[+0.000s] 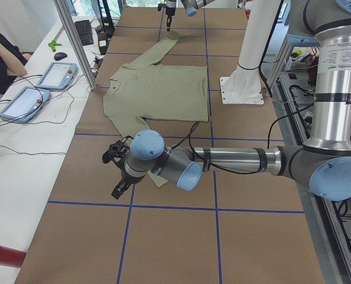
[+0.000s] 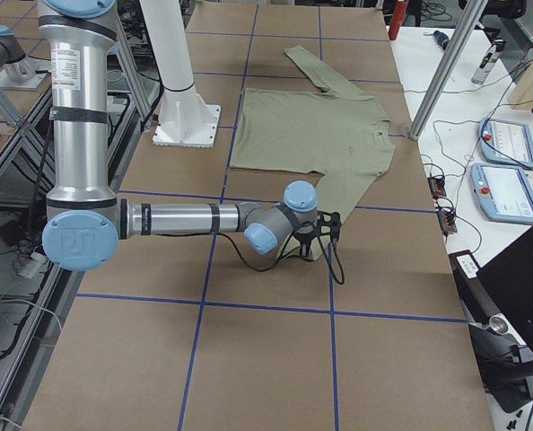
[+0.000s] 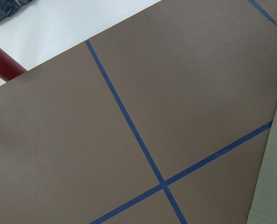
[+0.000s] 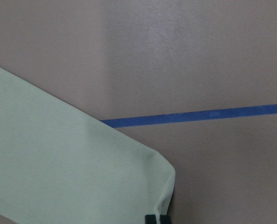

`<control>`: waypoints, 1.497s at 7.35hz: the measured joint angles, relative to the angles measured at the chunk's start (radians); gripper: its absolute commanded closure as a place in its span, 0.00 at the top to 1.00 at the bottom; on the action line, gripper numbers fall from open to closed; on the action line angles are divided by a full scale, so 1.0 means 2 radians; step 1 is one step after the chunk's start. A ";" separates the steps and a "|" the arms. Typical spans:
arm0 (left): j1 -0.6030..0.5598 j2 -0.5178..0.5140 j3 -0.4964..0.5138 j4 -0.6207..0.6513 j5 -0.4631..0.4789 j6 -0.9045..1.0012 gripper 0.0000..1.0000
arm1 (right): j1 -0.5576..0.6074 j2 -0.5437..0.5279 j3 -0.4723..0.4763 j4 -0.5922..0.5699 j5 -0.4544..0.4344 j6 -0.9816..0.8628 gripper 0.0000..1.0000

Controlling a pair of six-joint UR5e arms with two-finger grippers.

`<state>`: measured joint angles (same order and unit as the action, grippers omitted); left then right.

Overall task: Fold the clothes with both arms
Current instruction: 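Lower the right gripper to the cuff of the sleeve nearest it and grasp, then carry the sleeve with the right gripper across the shirt body toward the collar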

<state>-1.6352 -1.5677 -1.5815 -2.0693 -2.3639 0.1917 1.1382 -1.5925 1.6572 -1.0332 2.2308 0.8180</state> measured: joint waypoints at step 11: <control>0.000 0.004 0.009 0.000 0.000 0.002 1.00 | -0.142 0.610 -0.189 -0.417 -0.255 0.166 0.00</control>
<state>-1.6352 -1.5592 -1.5635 -2.0693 -2.3639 0.1947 0.8534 -0.3727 1.2793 -1.8679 1.7210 1.1508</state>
